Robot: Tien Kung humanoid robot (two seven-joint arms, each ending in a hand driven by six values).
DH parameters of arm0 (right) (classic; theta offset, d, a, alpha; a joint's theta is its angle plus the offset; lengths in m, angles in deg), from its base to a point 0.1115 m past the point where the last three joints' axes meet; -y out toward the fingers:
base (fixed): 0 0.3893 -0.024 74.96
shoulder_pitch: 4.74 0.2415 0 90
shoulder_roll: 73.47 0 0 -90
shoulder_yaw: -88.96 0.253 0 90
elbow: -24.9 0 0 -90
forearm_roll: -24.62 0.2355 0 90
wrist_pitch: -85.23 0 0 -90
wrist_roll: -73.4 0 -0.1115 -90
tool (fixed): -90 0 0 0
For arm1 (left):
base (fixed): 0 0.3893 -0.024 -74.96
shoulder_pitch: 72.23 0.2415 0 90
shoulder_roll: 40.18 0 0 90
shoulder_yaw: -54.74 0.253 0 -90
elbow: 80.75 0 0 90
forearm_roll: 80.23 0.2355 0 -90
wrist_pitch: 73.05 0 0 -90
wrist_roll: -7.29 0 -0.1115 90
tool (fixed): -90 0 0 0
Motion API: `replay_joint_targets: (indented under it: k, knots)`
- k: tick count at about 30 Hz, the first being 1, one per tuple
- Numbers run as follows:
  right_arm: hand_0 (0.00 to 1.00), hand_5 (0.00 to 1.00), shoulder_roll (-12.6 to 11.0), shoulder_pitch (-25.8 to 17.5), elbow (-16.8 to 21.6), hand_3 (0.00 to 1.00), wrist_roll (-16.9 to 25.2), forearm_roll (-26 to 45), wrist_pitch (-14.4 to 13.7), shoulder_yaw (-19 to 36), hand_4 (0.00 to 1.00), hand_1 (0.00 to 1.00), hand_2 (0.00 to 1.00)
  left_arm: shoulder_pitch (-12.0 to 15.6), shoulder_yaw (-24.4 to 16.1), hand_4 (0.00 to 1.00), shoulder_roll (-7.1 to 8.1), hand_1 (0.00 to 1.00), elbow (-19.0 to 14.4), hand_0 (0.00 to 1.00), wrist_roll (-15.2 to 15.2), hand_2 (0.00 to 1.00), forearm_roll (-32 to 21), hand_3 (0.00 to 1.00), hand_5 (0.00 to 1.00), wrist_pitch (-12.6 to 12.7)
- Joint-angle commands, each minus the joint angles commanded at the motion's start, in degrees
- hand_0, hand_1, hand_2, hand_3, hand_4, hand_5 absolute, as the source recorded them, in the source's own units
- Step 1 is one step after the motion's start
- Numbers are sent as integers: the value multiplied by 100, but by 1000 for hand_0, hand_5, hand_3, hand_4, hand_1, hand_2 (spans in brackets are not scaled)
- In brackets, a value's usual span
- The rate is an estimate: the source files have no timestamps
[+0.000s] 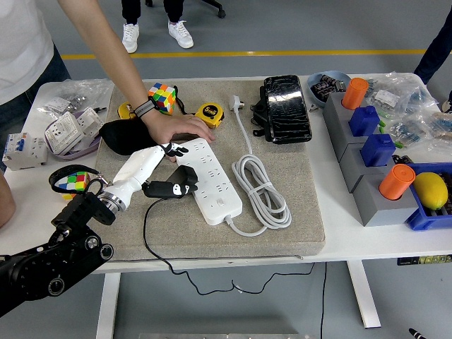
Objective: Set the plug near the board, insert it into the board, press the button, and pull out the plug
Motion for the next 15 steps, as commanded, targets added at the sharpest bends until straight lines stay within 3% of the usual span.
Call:
replay_joint_targets:
  k: [5,6,7,15]
  knots:
    - [572,476,5,-12,-2,536,2,0,6,1,916,641,607,196,-149,998,48,725,-201,630,407,739,-169,753,497,343]
    - [574,476,5,-12,-1,536,3,-1,8,2,916,641,607,236,-154,998,69,726,-230,693,483,715,-182,724,566,403]
    - [574,476,5,-12,0,536,5,-4,8,6,916,641,607,286,-161,998,93,726,-262,693,531,715,-182,724,566,436]
    - [575,476,-5,-5,-1,536,16,-11,13,27,916,641,606,620,-211,998,266,755,-448,747,812,718,-170,720,578,395]
